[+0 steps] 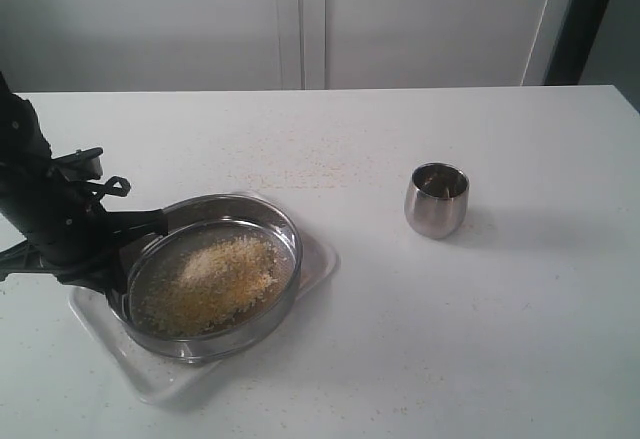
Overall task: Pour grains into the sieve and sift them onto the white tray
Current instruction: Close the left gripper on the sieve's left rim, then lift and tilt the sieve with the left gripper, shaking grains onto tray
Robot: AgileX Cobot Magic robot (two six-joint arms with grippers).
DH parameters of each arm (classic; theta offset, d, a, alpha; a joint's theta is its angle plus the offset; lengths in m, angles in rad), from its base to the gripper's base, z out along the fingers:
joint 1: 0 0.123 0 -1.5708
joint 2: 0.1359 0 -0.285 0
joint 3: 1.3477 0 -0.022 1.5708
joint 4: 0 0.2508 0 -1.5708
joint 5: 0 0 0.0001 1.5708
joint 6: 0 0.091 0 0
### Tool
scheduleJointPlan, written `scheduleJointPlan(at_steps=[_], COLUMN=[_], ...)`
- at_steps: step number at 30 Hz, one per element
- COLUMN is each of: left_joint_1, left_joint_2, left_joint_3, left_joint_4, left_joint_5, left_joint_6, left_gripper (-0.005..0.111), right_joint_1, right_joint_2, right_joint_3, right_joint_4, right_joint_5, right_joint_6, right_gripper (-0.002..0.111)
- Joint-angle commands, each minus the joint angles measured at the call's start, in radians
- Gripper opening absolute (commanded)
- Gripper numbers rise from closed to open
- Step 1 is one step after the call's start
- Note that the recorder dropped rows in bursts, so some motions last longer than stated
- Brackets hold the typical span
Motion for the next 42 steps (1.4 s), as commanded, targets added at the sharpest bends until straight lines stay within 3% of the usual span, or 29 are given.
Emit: scheduleJointPlan(at_steps=[1, 13, 17, 21, 31, 34, 42], left_joint_1=[-0.004, -0.004, -0.004, -0.004, -0.004, -0.004, 0.135], left_joint_2=[-0.004, -0.004, -0.004, -0.006, -0.154, -0.179, -0.18], left_joint_3=[-0.004, -0.004, -0.004, -0.004, -0.022, -0.022, -0.022], left_joint_4=[-0.002, -0.002, -0.002, -0.008, 0.003, 0.065, 0.06], left_joint_5=[0.008, 0.008, 0.004, -0.008, -0.011, -0.004, 0.074], left_joint_6=[0.0, 0.045, 0.043, 0.043, 0.054, 0.056, 0.078], left_gripper=[0.009, 0.009, 0.0, 0.0, 0.0, 0.0, 0.0], right_joint_1=[-0.006, -0.006, -0.006, -0.006, -0.006, -0.006, -0.006], right_joint_2=[-0.004, -0.004, -0.004, -0.004, -0.004, -0.004, -0.004], right_joint_3=[0.005, 0.005, 0.005, 0.005, 0.005, 0.005, 0.005], right_joint_4=[0.0, 0.0, 0.0, 0.0, 0.0, 0.0, 0.0], right_joint_5=[-0.009, -0.009, -0.009, -0.009, -0.009, -0.009, -0.009], right_joint_6=[0.002, 0.002, 0.002, 0.002, 0.002, 0.002, 0.002], right_gripper=[0.0, 0.0, 0.0, 0.0, 0.0, 0.0, 0.0])
